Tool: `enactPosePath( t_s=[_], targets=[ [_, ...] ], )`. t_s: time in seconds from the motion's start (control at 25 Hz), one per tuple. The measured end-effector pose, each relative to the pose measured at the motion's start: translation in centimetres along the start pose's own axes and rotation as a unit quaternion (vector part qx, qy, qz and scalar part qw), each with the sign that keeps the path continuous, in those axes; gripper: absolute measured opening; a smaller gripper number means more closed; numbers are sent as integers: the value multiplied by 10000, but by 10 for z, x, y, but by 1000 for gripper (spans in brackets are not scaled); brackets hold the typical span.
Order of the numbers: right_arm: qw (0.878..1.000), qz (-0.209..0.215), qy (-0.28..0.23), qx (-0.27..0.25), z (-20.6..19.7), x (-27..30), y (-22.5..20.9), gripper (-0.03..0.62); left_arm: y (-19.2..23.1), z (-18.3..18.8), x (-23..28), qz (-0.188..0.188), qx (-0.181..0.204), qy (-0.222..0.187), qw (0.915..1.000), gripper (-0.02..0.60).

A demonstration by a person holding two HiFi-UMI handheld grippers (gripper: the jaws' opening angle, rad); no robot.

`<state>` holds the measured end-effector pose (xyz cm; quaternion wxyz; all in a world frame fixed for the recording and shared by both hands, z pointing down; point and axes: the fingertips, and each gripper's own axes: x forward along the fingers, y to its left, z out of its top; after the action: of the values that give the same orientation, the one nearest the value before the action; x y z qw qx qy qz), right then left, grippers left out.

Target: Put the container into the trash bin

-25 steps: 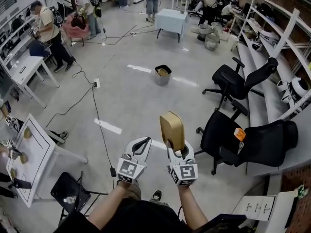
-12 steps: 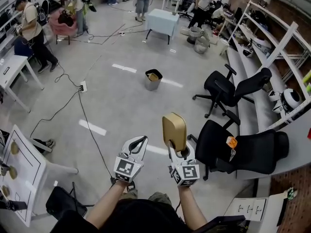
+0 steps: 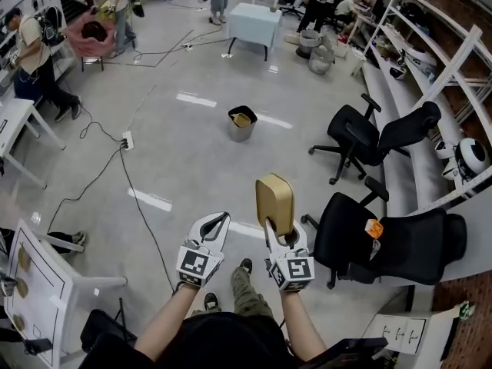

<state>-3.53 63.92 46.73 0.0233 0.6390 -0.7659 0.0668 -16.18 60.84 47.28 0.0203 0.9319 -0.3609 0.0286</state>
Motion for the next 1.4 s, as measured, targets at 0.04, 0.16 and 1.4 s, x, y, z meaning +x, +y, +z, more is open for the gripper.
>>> enactPosePath(
  t_s=[0.04,0.16,1.4],
  targets=[
    [10000,1,-2,49,-2,13,-11,196,5,-2,13,15,18,52,10000,3],
    [9997,-17,-49,242,-5,53,-54,196,13,-5,60,38,72,178,9998,3],
    [9978,-417,507,70,39,435,-179,196,286,23,347,-105,240,-52,9996,3]
  ],
)
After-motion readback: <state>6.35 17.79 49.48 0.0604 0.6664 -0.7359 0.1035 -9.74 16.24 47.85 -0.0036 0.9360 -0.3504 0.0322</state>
